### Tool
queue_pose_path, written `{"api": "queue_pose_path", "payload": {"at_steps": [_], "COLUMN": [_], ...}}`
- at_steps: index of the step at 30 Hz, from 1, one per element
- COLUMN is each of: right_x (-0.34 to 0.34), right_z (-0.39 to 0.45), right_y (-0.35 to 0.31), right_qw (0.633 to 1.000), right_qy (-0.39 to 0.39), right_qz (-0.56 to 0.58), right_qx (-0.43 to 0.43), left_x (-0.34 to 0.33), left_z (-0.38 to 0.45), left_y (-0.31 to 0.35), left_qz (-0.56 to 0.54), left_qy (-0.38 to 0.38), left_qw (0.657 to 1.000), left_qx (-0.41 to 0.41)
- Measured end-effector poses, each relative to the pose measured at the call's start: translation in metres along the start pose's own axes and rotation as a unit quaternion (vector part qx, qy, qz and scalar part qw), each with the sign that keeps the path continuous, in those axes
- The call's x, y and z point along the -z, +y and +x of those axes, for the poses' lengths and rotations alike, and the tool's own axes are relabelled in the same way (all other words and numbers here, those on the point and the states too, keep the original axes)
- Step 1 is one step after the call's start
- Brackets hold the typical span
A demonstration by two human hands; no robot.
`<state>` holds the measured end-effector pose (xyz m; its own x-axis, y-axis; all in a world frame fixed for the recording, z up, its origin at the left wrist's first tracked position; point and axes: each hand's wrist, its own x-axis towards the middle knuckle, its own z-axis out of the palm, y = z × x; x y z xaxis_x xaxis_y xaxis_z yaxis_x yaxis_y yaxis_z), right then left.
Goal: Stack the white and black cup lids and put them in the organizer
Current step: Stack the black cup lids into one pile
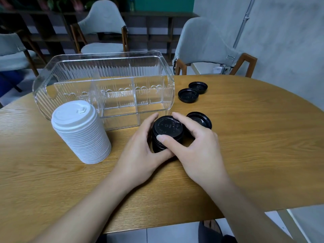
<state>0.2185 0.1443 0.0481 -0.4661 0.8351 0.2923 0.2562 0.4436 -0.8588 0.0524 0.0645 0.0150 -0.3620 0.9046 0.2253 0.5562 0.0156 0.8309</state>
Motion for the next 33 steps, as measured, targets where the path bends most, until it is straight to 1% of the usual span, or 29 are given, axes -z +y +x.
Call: {"api": "queue_pose_path", "payload": {"at_steps": [4, 8, 13, 15, 17, 19, 20, 22, 24, 26, 29, 33], "right_x": [0.009, 0.013, 0.014, 0.019, 0.027, 0.033, 0.035, 0.035, 0.032, 0.030, 0.030, 0.028], "right_z": [0.008, 0.011, 0.010, 0.010, 0.014, 0.019, 0.022, 0.024, 0.024, 0.024, 0.025, 0.024], "right_y": [0.007, 0.011, 0.012, 0.009, 0.012, 0.022, 0.030, 0.046, 0.058, 0.063, 0.061, 0.056], "right_qw": [0.997, 0.994, 0.995, 0.996, 1.000, 0.993, 0.984, 0.962, 0.944, 0.936, 0.932, 0.935], "right_qy": [-0.063, -0.088, -0.096, -0.077, -0.012, 0.050, 0.057, 0.038, 0.019, 0.026, 0.054, 0.046], "right_qz": [0.042, 0.059, 0.040, 0.034, -0.004, -0.105, -0.167, -0.272, -0.328, -0.349, -0.349, -0.344], "right_qx": [-0.023, -0.023, -0.006, -0.003, 0.011, 0.026, 0.024, 0.012, 0.012, 0.041, 0.078, 0.068], "left_x": [0.003, 0.004, 0.001, 0.002, 0.003, 0.004, 0.003, 0.002, 0.001, 0.001, 0.002, 0.001], "left_z": [0.003, 0.003, -0.001, -0.001, -0.001, -0.002, -0.002, -0.003, -0.003, -0.003, -0.002, -0.002], "left_y": [-0.001, -0.003, 0.004, 0.005, 0.004, 0.005, 0.005, 0.008, 0.009, 0.008, 0.006, 0.005], "left_qz": [-0.018, -0.032, -0.024, -0.030, -0.052, -0.081, -0.088, -0.087, -0.083, -0.082, -0.083, -0.086], "left_qy": [-0.024, -0.038, -0.022, -0.024, -0.027, -0.027, -0.025, -0.015, -0.002, 0.007, 0.013, 0.014], "left_qw": [1.000, 0.999, 0.999, 0.999, 0.998, 0.996, 0.995, 0.996, 0.996, 0.996, 0.996, 0.996], "left_qx": [-0.001, -0.002, -0.015, -0.019, -0.021, -0.022, -0.025, -0.030, -0.034, -0.038, -0.035, -0.035]}}
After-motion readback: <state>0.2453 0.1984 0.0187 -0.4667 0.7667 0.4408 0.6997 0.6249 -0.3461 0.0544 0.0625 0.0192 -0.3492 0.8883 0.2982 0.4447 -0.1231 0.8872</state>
